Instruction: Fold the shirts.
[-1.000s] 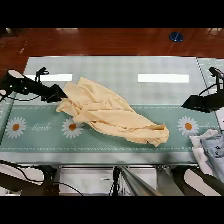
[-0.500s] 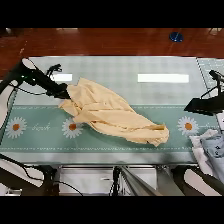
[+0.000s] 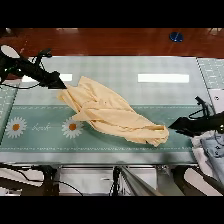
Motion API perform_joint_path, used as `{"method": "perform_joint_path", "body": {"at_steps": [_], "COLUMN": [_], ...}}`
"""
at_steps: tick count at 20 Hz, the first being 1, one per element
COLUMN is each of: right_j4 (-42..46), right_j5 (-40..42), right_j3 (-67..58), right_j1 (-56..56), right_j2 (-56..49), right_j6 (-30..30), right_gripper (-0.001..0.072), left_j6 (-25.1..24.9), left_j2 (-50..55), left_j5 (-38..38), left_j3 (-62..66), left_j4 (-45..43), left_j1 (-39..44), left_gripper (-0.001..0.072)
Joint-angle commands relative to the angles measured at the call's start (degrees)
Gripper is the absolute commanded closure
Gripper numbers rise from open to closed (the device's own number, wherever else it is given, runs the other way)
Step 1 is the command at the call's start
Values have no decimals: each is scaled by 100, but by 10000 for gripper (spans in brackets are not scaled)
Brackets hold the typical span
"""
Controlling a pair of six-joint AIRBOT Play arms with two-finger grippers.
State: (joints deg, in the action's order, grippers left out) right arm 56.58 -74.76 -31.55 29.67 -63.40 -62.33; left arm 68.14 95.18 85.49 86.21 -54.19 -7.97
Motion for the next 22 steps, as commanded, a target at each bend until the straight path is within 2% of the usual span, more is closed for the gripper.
{"method": "perform_joint_path", "body": {"at_steps": [1,4,5,7,8,9,10,13,15,17,19,20,22], "right_j4": [-791,-1099,-1121,-1141,-1207,-1287,-1377,-1683,-2243,-3405,-3958,-3862,-3126], "right_j5": [887,1397,1508,1864,2022,2057,1958,964,557,785,1425,1692,1825], "right_j3": [809,949,949,949,946,946,920,374,-378,-1429,-2634,-3254,-4544], "right_j1": [33,-179,-396,-977,-1276,-1486,-1589,-1478,-1224,-870,-603,-492,-319], "right_j2": [0,-2,-2,-2,-2,0,2,308,850,1523,1987,2090,2131], "right_j6": [343,428,424,321,284,289,293,479,472,459,315,59,-616], "right_gripper": [124,130,158,301,408,587,678,679,679,679,679,679,680], "left_j6": [-2,-92,-131,-267,-302,-302,-299,-295,-162,70,216,216,212], "left_j2": [-44,-46,-46,-46,-52,-68,-101,-417,-791,-1298,-1895,-2247,-3112], "left_j5": [68,70,68,68,70,68,70,61,-55,-444,-1025,-1360,-1980], "left_j3": [15,15,15,17,20,48,138,822,1576,2452,3195,3383,3357], "left_j4": [282,511,597,844,1008,1115,1145,1335,1578,1672,1670,1670,1471], "left_j1": [-9,-11,-11,-11,-13,-26,-48,-221,-442,-682,-863,-929,-1027], "left_gripper": [682,683,682,682,682,682,683,684,684,684,684,684,684]}}
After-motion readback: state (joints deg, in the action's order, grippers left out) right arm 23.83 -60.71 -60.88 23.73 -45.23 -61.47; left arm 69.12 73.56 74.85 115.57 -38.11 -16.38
